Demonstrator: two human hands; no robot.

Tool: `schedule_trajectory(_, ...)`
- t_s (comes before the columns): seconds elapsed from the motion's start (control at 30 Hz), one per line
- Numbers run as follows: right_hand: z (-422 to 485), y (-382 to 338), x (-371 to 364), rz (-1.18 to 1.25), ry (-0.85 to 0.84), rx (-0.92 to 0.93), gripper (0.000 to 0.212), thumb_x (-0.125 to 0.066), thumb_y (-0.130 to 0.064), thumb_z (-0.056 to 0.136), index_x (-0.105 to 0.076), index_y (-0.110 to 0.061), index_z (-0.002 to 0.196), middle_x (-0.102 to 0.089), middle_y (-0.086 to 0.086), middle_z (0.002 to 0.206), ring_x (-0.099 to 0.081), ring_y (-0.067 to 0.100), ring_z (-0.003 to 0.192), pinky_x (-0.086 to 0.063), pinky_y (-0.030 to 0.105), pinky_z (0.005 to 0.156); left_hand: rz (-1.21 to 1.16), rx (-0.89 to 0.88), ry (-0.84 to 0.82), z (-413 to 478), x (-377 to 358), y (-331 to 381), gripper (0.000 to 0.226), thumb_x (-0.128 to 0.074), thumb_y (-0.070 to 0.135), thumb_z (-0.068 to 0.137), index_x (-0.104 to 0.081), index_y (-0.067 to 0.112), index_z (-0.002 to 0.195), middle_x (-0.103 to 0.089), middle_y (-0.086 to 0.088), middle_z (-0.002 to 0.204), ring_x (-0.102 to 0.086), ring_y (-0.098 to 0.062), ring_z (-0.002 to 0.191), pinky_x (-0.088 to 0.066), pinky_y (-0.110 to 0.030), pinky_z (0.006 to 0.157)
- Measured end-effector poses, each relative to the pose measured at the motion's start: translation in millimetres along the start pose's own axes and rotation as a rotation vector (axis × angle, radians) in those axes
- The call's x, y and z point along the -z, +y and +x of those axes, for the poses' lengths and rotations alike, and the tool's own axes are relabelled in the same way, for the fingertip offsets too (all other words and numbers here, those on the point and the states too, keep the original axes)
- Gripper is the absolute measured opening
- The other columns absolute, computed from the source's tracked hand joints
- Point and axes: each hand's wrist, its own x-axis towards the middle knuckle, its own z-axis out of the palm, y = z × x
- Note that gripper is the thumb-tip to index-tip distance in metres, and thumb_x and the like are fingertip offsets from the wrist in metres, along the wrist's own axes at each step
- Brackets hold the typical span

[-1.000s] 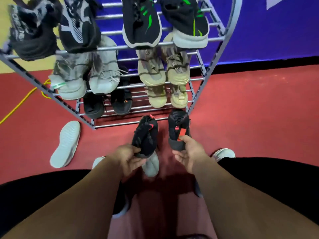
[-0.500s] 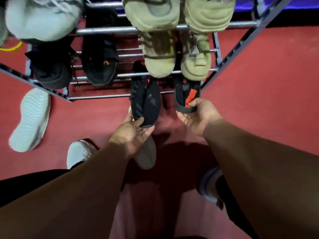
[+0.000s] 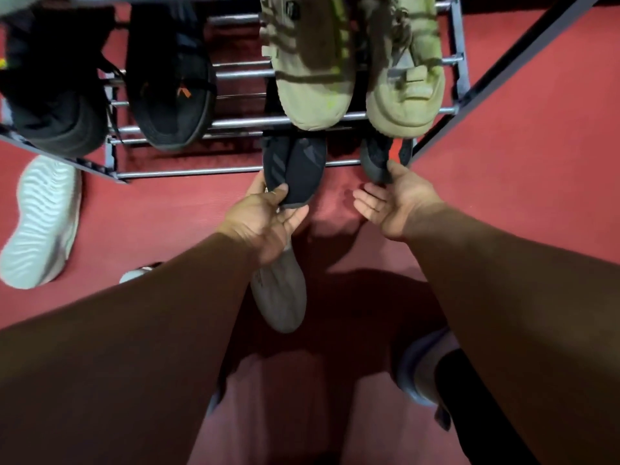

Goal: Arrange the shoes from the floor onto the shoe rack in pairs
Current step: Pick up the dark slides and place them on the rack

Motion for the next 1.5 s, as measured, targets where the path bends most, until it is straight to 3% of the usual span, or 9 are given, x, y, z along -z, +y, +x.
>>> schedule_trajectory(0.13,0.6,-4.0,-0.4,-0.047,0.027,0.026,0.046,-0.044,-0.043,0.108,-0.049,-0.017,0.146,-0.063,0.011,0.131,-0.069,0.025,0.087,-0.056,0.037,0.066,-0.005,0.002,-0.04,18.7,-20.1,1.9,0.044,-0.05,0.01,0.103,-0.054,0.034,0.139,-0.07,-0.003,0.126,-0.07,-0.02,0.103,-0.056,-0.033,0.094)
schedule_trajectory(0.23,1.1,-2.3,1.1,-0.069,0.023,0.024,0.042,-0.042,-0.042,0.109,-0.05,-0.02,0.143,-0.064,0.01,0.127,-0.07,0.025,0.09,-0.057,0.035,0.07,0.058,0.052,0.019,29.6,-36.5,2.6,0.039,-0.061,0.021,0.099,-0.055,0.023,0.137,-0.069,-0.009,0.126,-0.069,-0.021,0.1,-0.06,-0.029,0.079)
schedule_trajectory(0.43,6.8,1.4,0.1,-0.129,0.078,0.073,0.021,-0.05,-0.039,0.106,-0.055,-0.023,0.119,-0.067,0.008,0.123,-0.074,0.022,0.087,-0.061,0.033,0.073,0.104,0.062,0.19,45.1,-36.8,-8.4,0.035,-0.049,-0.01,0.098,-0.057,0.002,0.13,-0.066,-0.016,0.126,-0.067,-0.019,0.087,-0.062,-0.026,0.067)
schedule_trajectory(0.6,8.5,2.8,-3.3,-0.162,0.108,0.096,0.032,-0.052,-0.033,0.107,-0.057,-0.018,0.134,-0.07,0.008,0.119,-0.075,0.018,0.079,-0.061,0.03,0.078,0.069,-0.011,0.105,42.9,-41.9,-9.0,0.041,-0.046,-0.013,0.098,-0.056,0.01,0.13,-0.071,-0.007,0.106,-0.07,-0.015,0.091,-0.062,-0.026,0.077)
schedule_trajectory(0.87,-4.8,2.7,3.1,-0.263,0.111,0.09,0.028,-0.051,-0.03,0.106,-0.058,-0.018,0.13,-0.07,0.009,0.12,-0.073,0.021,0.082,-0.058,0.03,0.067,0.206,0.089,0.126,30.7,-49.5,-7.2,0.025,-0.055,0.01,0.102,-0.058,0.005,0.126,-0.06,-0.011,0.124,-0.064,-0.025,0.107,-0.059,-0.029,0.078)
schedule_trajectory(1.0,-41.2,10.2,2.5,-0.526,0.126,0.035,0.018,-0.046,-0.024,0.105,-0.058,-0.018,0.116,-0.066,0.011,0.113,-0.068,0.026,0.077,-0.052,0.034,0.062,0.37,0.095,0.173,-4.7,-29.9,-0.2,0.023,-0.043,0.011,0.105,-0.061,0.008,0.118,-0.062,-0.011,0.127,-0.064,-0.024,0.103,-0.055,-0.033,0.086)
schedule_trajectory(1.13,-90.4,20.5,-11.3,-0.688,0.086,0.067,0.015,-0.05,-0.024,0.103,-0.06,-0.018,0.112,-0.065,0.009,0.101,-0.062,0.022,0.067,-0.054,0.034,0.066,0.579,0.116,0.161,-62.9,-5.7,32.2,0.02,-0.045,0.012,0.103,-0.065,0.012,0.104,-0.064,-0.008,0.102,-0.06,-0.019,0.078,-0.056,-0.029,0.064)
schedule_trajectory(1.3,-181.9,26.0,-38.3,-0.822,0.004,0.16,0.015,-0.058,-0.028,0.101,-0.065,-0.015,0.101,-0.071,0.007,0.097,-0.067,0.022,0.069,-0.054,0.03,0.065,0.727,0.041,0.123,-154.7,8.5,91.3,0.015,-0.049,0.013,0.102,-0.058,0.012,0.089,-0.058,-0.003,0.086,-0.055,-0.017,0.071,-0.054,-0.034,0.08)
schedule_trajectory(1.5,-316.0,20.5,-75.1,-0.858,-0.022,0.364,0.02,-0.06,-0.031,0.1,-0.063,-0.014,0.109,-0.07,0.004,0.099,-0.067,0.021,0.074,-0.056,0.033,0.068,0.8,-0.174,0.025,-267.9,16.0,147.8,0.015,-0.054,0.012,0.094,-0.054,0.018,0.08,-0.053,-0.003,0.076,-0.048,-0.016,0.058,-0.047,-0.026,0.057)
